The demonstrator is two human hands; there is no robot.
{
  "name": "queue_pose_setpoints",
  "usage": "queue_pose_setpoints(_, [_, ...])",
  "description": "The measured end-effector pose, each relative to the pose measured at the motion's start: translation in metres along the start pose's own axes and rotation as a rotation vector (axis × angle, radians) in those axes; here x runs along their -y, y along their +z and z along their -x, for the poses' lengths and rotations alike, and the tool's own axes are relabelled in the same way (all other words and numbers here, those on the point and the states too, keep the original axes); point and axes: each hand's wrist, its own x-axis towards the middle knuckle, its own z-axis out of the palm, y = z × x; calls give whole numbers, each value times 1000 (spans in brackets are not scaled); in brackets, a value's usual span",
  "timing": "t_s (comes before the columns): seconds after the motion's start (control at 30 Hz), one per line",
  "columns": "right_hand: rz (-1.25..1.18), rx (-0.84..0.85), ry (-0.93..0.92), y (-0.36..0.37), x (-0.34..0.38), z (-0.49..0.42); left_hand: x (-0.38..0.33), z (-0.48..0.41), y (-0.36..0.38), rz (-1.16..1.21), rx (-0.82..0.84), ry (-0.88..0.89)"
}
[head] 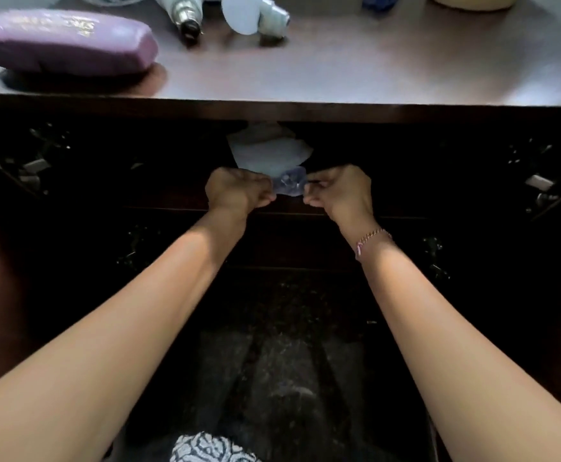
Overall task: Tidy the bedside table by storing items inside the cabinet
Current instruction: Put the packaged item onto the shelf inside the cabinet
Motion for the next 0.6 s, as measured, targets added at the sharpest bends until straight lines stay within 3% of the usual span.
queue_pose_setpoints(0.17, [-87,259,109,-21,12,-8,0,-13,-2,-79,109,42])
queue_pose_setpoints(0.37, [-55,360,135,-24,20,-9,2,-8,-12,-52,148,78])
queue_pose_setpoints(0.6, [-231,447,207,-38,6,-20,3,-11,-18,-14,214,50])
